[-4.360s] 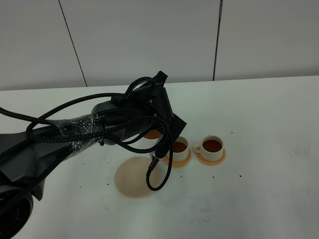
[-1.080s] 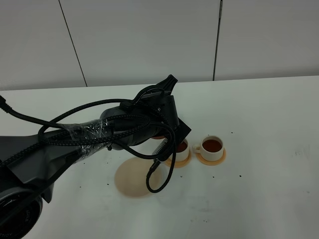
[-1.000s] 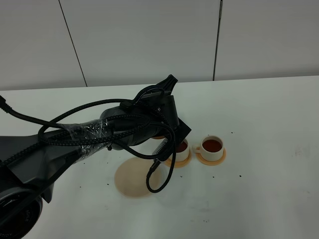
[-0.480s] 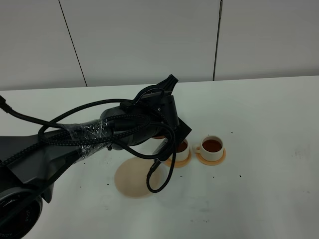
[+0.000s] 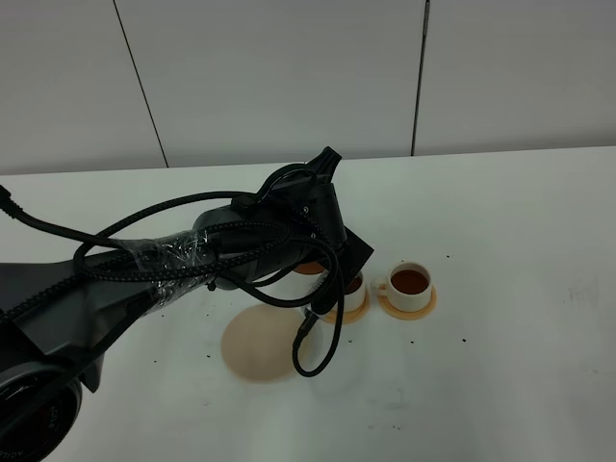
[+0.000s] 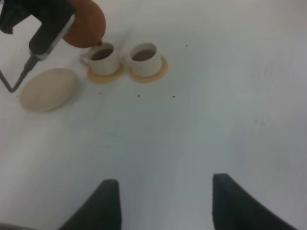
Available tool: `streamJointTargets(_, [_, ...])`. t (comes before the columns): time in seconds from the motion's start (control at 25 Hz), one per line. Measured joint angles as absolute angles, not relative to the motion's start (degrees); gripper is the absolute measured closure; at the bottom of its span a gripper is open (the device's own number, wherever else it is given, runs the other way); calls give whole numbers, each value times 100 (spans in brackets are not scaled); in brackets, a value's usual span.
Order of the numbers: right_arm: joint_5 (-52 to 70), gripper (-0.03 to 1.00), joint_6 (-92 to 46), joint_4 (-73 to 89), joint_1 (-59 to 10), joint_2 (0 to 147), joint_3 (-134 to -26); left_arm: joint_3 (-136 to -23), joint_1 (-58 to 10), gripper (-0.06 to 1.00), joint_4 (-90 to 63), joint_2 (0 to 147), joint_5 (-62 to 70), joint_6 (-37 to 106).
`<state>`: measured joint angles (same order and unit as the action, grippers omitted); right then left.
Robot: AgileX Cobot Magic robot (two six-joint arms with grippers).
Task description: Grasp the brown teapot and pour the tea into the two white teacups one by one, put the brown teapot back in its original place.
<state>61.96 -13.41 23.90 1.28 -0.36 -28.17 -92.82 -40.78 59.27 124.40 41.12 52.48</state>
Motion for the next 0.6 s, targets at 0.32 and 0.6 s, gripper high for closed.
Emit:
streamJointTargets(0.32, [6196, 55, -1346, 2390, 128, -36, -2817, -9282, -4078, 78, 5869, 12440, 4484, 5071])
streamJointTargets(0.6, [6196, 55, -1340, 2390, 128, -36, -2817, -9282, -4078, 78, 5545, 12146, 4494, 4835])
